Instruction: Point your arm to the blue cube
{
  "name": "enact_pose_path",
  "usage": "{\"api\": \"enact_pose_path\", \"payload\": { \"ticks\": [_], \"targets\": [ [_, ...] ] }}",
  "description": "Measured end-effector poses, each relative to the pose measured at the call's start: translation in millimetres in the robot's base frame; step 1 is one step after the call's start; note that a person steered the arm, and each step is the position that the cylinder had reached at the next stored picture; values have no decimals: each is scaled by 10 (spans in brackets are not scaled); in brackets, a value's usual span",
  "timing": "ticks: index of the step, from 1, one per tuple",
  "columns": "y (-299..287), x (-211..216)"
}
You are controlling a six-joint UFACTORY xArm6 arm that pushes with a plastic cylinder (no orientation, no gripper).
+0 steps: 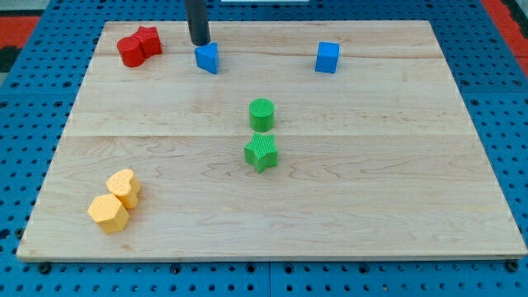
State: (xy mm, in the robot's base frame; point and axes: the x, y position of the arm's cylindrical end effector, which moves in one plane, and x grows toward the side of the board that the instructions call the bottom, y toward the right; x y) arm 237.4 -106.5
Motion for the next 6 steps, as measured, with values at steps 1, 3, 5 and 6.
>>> {"api": "enact_pose_path", "payload": {
  "ticks": [1, 3, 5, 6],
  "targets": [
    [573, -37],
    [1575, -152],
    [1946, -68],
    [1991, -68]
  ]
}}
